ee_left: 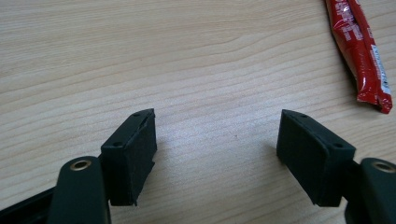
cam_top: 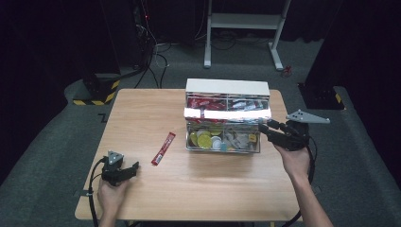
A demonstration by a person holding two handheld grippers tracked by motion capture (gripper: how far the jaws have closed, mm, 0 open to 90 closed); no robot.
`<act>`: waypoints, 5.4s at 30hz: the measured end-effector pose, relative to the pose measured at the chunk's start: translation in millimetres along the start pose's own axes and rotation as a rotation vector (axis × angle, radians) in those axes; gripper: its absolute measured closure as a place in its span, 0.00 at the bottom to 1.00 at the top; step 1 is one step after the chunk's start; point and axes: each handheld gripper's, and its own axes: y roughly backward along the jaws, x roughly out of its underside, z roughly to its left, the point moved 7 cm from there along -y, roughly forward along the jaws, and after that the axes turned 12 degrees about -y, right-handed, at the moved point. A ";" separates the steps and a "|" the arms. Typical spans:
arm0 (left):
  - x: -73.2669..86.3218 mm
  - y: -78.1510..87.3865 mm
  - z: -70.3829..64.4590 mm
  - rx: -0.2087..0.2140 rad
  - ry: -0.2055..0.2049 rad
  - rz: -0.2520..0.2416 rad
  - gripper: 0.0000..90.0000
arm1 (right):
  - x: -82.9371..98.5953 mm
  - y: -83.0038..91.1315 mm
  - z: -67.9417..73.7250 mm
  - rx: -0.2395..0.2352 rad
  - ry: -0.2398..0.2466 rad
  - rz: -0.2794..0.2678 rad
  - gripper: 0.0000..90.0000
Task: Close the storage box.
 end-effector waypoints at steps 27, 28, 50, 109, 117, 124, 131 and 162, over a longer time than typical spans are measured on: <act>0.0 0.1 0.0 0.001 0.000 -0.001 0.32 | 21.7 38.1 -35.4 0.028 -0.072 -0.128 0.52; 0.0 0.1 0.0 0.001 0.000 0.000 0.32 | 22.9 39.2 -35.9 0.029 -0.074 -0.129 0.51; -0.1 -0.2 0.0 0.006 -0.006 -0.001 0.31 | 65.0 45.3 -54.5 0.068 -0.109 -0.131 0.49; 0.3 0.6 -0.8 0.006 -0.005 0.000 0.31 | 155.7 -55.1 -92.1 0.316 -0.077 0.174 0.38; 0.2 0.4 -0.6 0.006 -0.007 0.001 0.31 | 156.5 -60.8 -92.5 0.316 -0.069 0.179 0.37; 0.1 0.3 -0.5 0.005 -0.006 -0.001 0.31 | 156.4 -63.9 -91.4 0.324 -0.044 0.200 0.36; 0.2 0.3 -0.5 0.006 -0.005 0.000 0.31 | 156.9 -67.5 -94.4 0.327 -0.051 0.205 0.32; 0.2 0.3 -0.5 0.006 -0.005 -0.002 0.31 | 159.8 -65.9 -98.7 0.378 -0.061 0.203 0.18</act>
